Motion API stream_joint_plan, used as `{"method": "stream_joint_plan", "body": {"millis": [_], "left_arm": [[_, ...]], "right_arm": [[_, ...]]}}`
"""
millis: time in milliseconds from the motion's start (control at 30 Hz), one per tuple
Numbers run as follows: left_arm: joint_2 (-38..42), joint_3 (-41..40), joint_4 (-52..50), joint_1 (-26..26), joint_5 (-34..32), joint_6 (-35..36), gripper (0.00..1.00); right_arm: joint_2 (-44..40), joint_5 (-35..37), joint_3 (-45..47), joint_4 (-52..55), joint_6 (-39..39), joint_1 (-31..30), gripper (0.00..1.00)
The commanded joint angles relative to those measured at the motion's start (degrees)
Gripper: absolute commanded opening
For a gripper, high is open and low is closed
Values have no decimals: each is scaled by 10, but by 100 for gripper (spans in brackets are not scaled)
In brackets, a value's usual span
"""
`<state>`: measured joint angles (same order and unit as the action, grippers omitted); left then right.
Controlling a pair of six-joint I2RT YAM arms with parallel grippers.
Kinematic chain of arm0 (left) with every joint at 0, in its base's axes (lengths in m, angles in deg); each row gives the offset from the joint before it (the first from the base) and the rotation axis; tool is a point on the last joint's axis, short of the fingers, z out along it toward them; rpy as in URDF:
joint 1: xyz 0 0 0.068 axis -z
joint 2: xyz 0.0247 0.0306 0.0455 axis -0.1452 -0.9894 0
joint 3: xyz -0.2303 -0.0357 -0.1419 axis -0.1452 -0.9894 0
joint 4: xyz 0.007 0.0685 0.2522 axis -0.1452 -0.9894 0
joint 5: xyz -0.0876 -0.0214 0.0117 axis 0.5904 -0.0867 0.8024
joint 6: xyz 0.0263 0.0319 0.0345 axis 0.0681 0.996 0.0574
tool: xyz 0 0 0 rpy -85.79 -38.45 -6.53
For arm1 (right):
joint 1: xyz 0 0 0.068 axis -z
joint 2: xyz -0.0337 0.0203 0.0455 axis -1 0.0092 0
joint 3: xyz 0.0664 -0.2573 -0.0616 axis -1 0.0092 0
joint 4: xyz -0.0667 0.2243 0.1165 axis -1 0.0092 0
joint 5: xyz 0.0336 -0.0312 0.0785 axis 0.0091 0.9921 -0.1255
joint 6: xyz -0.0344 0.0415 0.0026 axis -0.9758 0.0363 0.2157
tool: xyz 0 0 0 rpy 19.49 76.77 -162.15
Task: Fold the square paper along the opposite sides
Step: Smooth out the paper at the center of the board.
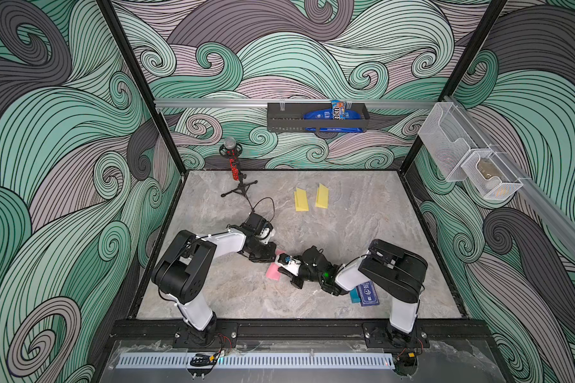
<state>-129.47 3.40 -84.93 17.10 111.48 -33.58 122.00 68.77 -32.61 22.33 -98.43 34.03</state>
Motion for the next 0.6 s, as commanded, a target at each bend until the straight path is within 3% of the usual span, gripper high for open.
{"method": "stream_joint_plan", "body": {"millis": [0, 567], "left_arm": [[-9, 3, -19, -6, -30, 1, 0], [-10, 4, -19, -6, -25, 1, 0]], "right_arm": [[5, 5, 24, 93, -7, -26, 5], [-13, 24, 68, 101, 14, -74, 5]]}}
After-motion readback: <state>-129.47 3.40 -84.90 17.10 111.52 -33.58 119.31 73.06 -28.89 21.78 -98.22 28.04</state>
